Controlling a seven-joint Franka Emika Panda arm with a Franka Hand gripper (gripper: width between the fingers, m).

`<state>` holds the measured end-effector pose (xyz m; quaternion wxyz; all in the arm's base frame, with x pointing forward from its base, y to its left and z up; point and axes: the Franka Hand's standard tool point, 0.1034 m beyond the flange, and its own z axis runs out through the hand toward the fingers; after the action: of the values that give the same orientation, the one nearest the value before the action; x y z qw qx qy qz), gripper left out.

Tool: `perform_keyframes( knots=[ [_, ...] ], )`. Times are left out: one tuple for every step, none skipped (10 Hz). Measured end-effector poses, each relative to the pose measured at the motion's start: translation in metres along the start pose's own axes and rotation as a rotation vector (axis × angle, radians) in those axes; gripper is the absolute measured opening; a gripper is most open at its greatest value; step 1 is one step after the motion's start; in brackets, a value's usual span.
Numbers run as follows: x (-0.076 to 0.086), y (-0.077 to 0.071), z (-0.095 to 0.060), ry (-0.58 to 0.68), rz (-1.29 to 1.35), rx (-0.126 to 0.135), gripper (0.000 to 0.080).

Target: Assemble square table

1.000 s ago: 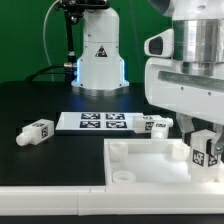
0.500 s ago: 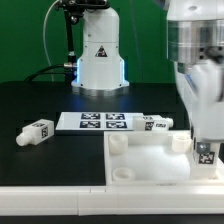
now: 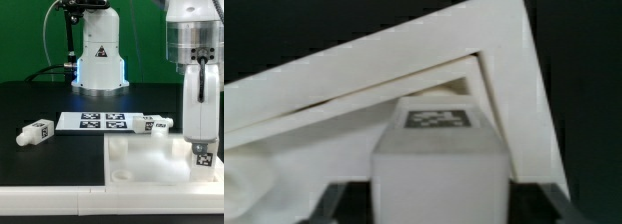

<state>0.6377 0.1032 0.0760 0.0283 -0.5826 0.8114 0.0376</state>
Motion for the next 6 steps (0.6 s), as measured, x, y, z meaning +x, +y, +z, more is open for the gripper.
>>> perform_keyframes(
  knots=[
    [0.0, 0.0, 0.0, 0.0, -0.003, 0.0, 0.0495],
    [-0.004, 0.002, -0.007, -0.003, -0.028, -0.009, 0.0495],
    [-0.012, 0.007, -0.029, -0.018, -0.054, -0.013, 0.0617],
    [-0.016, 0.011, -0.047, -0.029, -0.07, -0.025, 0.0639],
    [-0.017, 0.01, -0.05, -0.033, -0.074, -0.019, 0.0639],
    [-0.016, 0.011, -0.048, -0.031, -0.076, -0.023, 0.0648]
  ],
)
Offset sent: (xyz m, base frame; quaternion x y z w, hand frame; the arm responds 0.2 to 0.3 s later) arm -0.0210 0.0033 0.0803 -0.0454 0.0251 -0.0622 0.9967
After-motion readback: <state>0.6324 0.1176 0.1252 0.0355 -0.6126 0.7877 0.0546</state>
